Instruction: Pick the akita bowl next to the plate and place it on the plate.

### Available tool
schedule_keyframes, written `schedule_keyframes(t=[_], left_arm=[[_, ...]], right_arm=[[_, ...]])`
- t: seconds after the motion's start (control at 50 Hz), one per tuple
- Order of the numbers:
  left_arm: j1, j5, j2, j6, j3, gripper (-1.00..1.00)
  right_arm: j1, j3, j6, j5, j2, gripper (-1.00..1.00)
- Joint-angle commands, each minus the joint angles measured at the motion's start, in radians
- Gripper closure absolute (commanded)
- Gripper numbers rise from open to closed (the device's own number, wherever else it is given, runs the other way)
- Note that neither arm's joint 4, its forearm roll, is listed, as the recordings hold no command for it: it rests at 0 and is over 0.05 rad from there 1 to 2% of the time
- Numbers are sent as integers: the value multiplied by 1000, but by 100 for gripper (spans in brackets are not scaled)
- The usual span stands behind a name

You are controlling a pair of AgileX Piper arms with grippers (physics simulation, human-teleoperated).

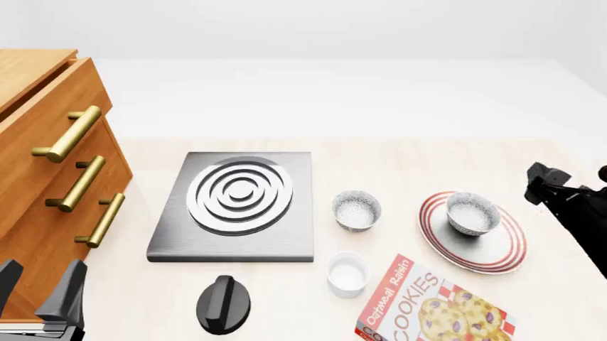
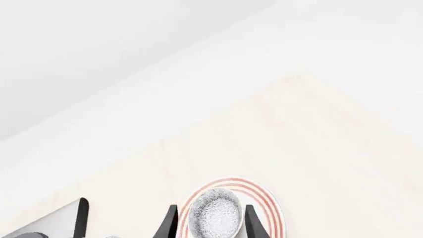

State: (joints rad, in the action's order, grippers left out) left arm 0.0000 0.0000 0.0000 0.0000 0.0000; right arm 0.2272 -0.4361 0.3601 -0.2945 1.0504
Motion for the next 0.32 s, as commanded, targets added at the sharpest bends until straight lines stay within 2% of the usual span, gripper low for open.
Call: schedule_keyframes(t=[0.02, 0.22, 0.32], left_arm=[[0, 0, 0, 0, 0, -100], [0, 0, 0, 0, 0, -100], [0, 0, 0, 0, 0, -100]], right_arm=[[30, 58, -33, 51, -262, -100], [54, 113, -3, 67, -337, -100], [78, 134, -7, 69, -372, -100]])
